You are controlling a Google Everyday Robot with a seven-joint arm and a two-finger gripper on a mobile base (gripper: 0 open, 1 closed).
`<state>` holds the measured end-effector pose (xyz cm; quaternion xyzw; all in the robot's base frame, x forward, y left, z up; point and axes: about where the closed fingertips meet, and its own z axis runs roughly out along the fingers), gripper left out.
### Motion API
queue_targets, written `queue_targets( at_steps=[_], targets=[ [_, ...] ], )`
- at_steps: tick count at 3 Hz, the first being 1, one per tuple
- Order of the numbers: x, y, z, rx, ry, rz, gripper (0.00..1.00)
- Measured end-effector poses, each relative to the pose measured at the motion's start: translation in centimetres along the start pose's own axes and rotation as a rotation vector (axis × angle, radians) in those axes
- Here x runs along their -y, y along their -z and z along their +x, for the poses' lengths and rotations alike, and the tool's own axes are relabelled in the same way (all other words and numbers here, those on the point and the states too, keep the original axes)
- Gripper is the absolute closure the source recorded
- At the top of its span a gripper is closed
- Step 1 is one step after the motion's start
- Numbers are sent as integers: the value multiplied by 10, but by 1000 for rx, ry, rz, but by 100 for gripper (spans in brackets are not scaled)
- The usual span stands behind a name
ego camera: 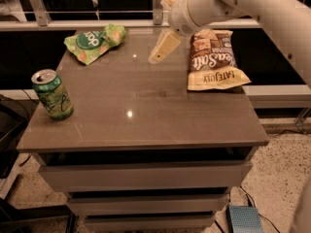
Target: Move green rice chip bag near green can
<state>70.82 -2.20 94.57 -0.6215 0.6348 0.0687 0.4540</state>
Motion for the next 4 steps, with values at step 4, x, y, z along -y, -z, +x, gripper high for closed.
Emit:
queue_targets(
  at_steps=[4],
  targets=[
    [31, -194, -61, 95, -26, -12, 0]
  ],
)
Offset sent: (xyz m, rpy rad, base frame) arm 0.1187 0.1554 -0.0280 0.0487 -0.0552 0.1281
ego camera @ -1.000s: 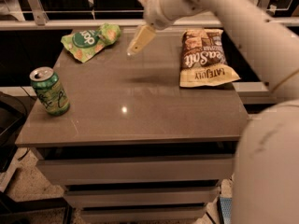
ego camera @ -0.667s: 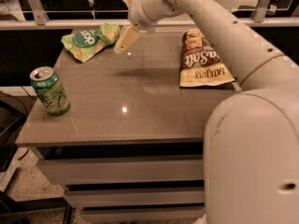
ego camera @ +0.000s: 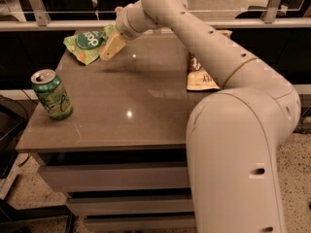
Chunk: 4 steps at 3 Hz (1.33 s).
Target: Move green rice chip bag near green can
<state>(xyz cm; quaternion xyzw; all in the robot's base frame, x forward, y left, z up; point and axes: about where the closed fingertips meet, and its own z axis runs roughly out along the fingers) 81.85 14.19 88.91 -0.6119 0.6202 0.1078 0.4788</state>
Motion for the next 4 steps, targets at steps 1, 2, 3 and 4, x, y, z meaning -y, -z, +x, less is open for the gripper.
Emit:
queue_targets(
  at_steps=[1, 2, 3, 4],
  targets=[
    [-2, -29, -2, 12, -37, 11, 0],
    [1, -48, 4, 3, -55, 18, 0],
    [4, -61, 12, 0, -51, 14, 18],
    [6, -67, 17, 2, -46, 14, 43]
  ],
)
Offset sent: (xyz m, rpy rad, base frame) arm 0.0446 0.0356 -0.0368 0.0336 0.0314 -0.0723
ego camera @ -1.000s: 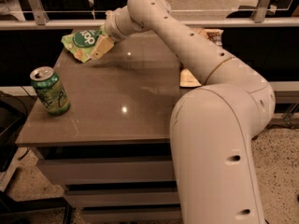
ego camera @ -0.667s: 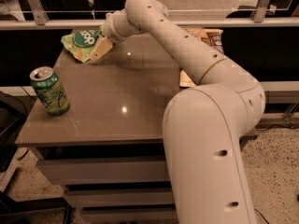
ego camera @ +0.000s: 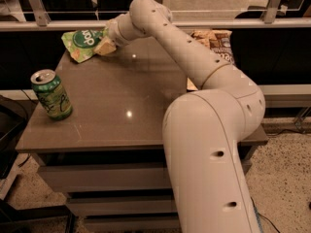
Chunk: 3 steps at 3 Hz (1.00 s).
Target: Move green rice chip bag near green can
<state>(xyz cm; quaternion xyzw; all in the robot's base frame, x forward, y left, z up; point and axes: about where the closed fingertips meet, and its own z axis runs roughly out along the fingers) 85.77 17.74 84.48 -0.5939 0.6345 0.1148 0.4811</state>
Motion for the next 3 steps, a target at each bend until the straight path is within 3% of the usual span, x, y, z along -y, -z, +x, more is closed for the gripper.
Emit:
queue_targets(
  at_steps=[2, 3],
  targets=[
    [6, 14, 0, 2, 32, 18, 88],
    [6, 37, -10, 30, 53, 34, 100]
  ],
)
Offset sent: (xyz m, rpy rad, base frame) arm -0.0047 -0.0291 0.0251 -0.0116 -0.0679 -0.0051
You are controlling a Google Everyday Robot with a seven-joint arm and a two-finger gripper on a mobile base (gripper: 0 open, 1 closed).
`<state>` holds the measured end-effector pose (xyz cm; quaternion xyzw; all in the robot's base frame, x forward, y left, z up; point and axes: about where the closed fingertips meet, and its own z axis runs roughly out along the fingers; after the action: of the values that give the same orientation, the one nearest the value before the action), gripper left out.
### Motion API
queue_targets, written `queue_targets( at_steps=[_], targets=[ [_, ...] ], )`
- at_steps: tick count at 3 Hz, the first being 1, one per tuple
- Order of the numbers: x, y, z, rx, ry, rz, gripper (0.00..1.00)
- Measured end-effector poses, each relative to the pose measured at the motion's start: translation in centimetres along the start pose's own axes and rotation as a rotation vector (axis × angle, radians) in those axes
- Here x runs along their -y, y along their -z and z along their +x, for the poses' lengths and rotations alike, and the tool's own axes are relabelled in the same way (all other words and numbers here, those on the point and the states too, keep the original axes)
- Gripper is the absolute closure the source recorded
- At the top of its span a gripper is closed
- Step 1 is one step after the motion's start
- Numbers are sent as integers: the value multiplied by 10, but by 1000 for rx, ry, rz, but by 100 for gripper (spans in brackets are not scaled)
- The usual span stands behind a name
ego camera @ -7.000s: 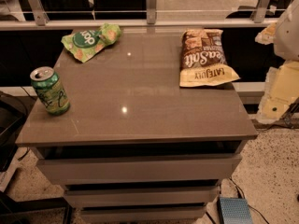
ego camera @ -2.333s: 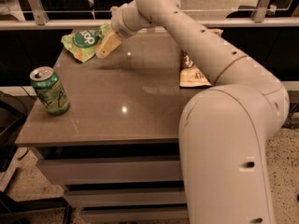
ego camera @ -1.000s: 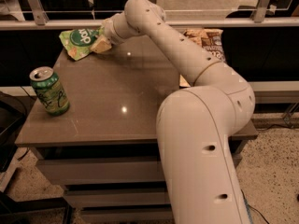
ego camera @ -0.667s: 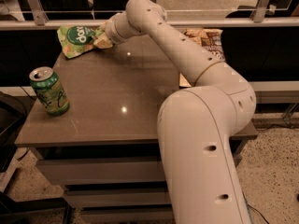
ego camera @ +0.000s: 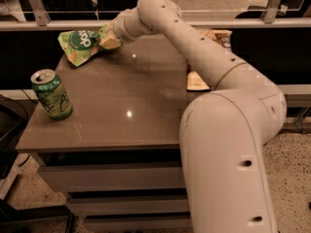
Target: Move green rice chip bag near green can
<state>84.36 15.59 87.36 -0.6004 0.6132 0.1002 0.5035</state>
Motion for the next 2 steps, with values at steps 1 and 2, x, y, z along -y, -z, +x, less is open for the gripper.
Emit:
queue_targets(
  at_steps=[1, 2],
  targets=[
    [-2, 42, -17, 35, 21, 31, 100],
    [-18, 93, -25, 49, 57, 44, 100]
  ],
)
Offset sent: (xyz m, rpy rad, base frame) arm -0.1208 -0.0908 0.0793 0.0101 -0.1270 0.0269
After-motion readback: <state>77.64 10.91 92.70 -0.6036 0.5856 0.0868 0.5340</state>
